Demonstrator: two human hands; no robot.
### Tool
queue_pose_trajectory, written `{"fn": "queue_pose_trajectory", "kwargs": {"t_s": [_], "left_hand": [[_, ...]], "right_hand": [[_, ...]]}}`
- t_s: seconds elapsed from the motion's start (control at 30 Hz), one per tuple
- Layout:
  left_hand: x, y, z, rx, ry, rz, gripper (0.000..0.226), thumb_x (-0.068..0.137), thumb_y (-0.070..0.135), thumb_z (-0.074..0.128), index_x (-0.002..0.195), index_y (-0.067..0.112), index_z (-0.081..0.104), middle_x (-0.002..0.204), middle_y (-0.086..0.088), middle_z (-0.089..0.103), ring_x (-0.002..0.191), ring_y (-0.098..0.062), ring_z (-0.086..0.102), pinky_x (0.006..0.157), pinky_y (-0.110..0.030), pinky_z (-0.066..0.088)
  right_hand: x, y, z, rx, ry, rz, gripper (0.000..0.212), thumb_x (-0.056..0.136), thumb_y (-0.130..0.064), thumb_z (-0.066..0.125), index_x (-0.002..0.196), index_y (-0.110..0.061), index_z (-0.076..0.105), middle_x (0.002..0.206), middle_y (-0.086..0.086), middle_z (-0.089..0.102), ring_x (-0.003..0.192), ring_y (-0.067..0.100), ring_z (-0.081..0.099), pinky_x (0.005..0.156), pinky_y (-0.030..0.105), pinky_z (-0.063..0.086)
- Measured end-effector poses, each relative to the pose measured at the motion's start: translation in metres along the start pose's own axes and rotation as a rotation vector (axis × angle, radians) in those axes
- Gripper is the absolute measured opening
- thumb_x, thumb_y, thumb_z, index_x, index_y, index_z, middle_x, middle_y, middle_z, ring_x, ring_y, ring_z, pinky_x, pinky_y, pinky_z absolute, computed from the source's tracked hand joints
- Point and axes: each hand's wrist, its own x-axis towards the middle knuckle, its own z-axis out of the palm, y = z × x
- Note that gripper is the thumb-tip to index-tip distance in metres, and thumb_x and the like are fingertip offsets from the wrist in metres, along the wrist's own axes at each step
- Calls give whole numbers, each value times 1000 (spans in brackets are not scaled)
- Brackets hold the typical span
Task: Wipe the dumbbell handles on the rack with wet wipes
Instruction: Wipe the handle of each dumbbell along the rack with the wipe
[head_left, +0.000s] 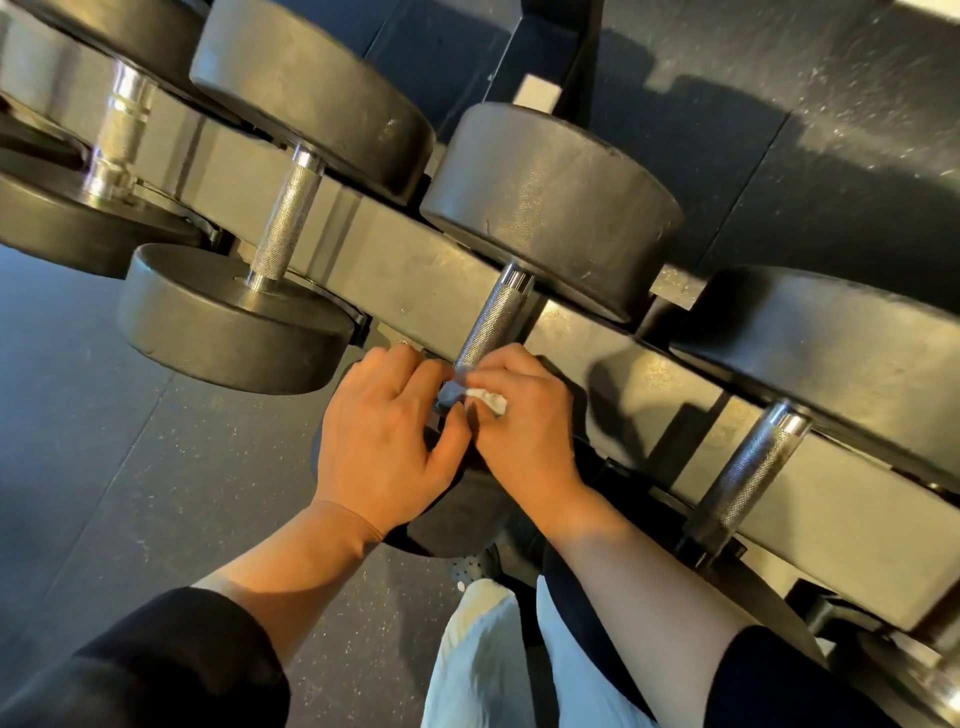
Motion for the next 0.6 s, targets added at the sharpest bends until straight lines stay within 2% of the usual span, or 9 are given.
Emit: {"fn": "queue_pose_trajectory", "kwargs": {"t_s": [0.1, 0.17, 0.23, 0.3, 0.37, 0.5, 0.6], "left_hand": [[1, 0, 0, 2, 1, -2, 38, 89, 42, 42, 89, 12, 65, 77, -3, 49, 71, -13, 39, 62, -27, 32], [0, -1, 0, -3, 5, -10, 36, 88, 40, 44, 90, 10, 65, 78, -4, 48, 71, -14, 38, 61, -28, 32], [-2, -1, -1, -9, 14, -12, 33, 86, 37, 47, 94, 10, 64, 81, -4, 48, 72, -16, 39, 62, -29, 33], [-1, -2, -2, -23, 22, -20, 34, 83, 35, 49, 101, 9, 61, 83, -5, 49, 74, -16, 40, 64, -30, 33], [-1, -1, -2, -42, 29, -38, 39, 82, 35, 50, 107, 7, 59, 85, -5, 49, 76, -17, 40, 65, -30, 33], [-2, -2, -2, -68, 36, -43, 39, 82, 35, 50, 108, 7, 57, 85, -6, 49, 76, -18, 42, 66, -29, 34], [-2, -5, -1, -88, 36, -47, 38, 82, 34, 49, 106, 7, 59, 85, -6, 49, 76, -18, 42, 66, -28, 35]], "right_hand": [[0, 2, 0, -49, -52, 6, 10, 74, -8, 77, 80, -3, 72, 85, 7, 63, 76, 17, 63, 64, 4, 42], [-1, -3, -4, 3, 8, -7, 9, 75, -6, 74, 84, -3, 72, 87, 7, 64, 77, 16, 65, 65, 6, 47], [4, -10, -7, -50, 182, -88, 13, 80, -4, 69, 92, -2, 71, 95, 10, 66, 84, 17, 65, 70, 14, 52], [19, -13, -10, -168, 335, -153, 17, 85, -4, 62, 99, -2, 70, 103, 13, 67, 94, 18, 63, 83, 11, 47], [35, -16, -13, -250, 331, -136, 21, 87, -5, 58, 104, -2, 70, 108, 13, 68, 101, 18, 62, 90, 6, 40], [43, -6, -14, -511, 136, -324, 34, 91, -14, 43, 113, -2, 66, 117, 14, 65, 114, 25, 58, 93, 33, 51], [44, 4, -12, -568, 182, -389, 28, 95, -12, 46, 111, -2, 67, 115, 14, 66, 114, 25, 59, 93, 38, 50]]}}
